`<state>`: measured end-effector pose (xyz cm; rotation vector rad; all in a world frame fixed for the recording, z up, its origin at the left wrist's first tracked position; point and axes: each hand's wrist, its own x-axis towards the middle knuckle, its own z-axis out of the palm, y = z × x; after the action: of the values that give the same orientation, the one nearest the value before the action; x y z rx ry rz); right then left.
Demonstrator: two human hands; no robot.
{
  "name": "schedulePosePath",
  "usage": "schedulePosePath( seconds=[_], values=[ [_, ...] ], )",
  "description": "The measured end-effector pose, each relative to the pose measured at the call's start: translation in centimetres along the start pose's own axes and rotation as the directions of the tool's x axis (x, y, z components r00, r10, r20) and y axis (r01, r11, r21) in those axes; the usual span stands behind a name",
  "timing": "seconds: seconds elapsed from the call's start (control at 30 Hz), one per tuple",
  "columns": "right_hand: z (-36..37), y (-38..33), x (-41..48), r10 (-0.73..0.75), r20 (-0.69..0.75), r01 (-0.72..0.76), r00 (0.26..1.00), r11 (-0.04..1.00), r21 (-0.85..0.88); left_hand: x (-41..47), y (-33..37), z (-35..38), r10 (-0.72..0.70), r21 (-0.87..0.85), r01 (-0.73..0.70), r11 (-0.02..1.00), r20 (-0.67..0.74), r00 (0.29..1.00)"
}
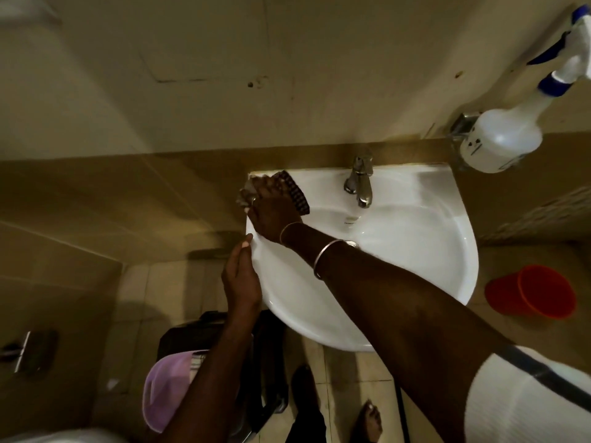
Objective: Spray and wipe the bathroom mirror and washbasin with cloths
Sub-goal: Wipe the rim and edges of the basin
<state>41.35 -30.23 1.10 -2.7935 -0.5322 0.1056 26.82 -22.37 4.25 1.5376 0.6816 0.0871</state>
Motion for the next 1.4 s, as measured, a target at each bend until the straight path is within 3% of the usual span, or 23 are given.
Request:
schedulePosePath(
  seconds=[0.07,0.13,0.3,0.43,0.5,0.6,0.67,0.87,0.97,1.1,1.17,1.4],
  values=[
    [-0.1,1.2,-0.2,-0.129,0.018,0.130,0.991,0.990,-0.051,-0.3,-0.2,-0.2,0.013,0.009,-0.013,1.000,0.008,1.000],
    [-0.3,2.9,-0.7,-0.133,-0.053,0.127,0.990,0.986,-0.110,-0.6,-0.1,-0.3,0.018,0.010,-0.018,1.000,0.015,1.000],
    [-1.8,7.5,-4.2,0.256,-0.261,-0.277,0.931,0.960,-0.045,-1.0,-0.1,-0.2,0.005,0.011,-0.005,1.000,0.019,1.000],
    [-0.9,6.3,-4.1,0.414,-0.303,-0.412,0.858,0.908,0.075,-1.5,0.0,0.0,0.008,0.001,-0.008,1.000,0.008,1.000],
    [-0.9,4.0,-3.0,0.452,-0.223,-0.419,0.864,0.890,0.182,-1.4,0.0,-0.1,-0.012,-0.028,0.012,1.000,-0.007,1.000],
    [0.1,0.3,-1.6,0.196,-0.123,-0.177,0.973,0.973,0.151,-1.1,-0.3,-0.5,-0.042,-0.104,0.037,0.994,-0.045,0.998],
    [1.3,-1.7,-1.5,0.093,-0.068,-0.079,0.993,0.980,0.181,-0.5,-0.6,-0.9,-0.071,-0.166,0.056,0.984,-0.085,0.994],
    [3.8,-4.8,-7.2,0.010,-0.037,0.002,0.999,0.945,0.327,1.5,0.2,-2.0,-0.098,-0.292,0.057,0.955,-0.126,0.987],
    [4.2,-5.4,-10.1,0.009,0.004,-0.010,1.000,0.912,0.411,1.5,1.3,-2.4,-0.035,-0.189,0.007,0.982,-0.145,0.989],
    [5.4,-5.4,-13.0,-0.004,0.184,-0.084,0.983,0.878,0.471,-0.1,2.4,-1.7,0.059,-0.082,-0.070,0.994,-0.123,0.991],
    [5.3,-5.1,-14.8,-0.014,0.233,-0.097,0.972,0.883,0.458,-1.2,2.4,-1.2,0.080,-0.054,-0.086,0.995,-0.112,0.991],
    [2.3,-1.2,-22.4,-0.195,0.285,0.086,0.938,0.931,0.356,-4.5,1.2,0.4,0.072,-0.015,-0.072,0.997,-0.021,0.997]
  ],
)
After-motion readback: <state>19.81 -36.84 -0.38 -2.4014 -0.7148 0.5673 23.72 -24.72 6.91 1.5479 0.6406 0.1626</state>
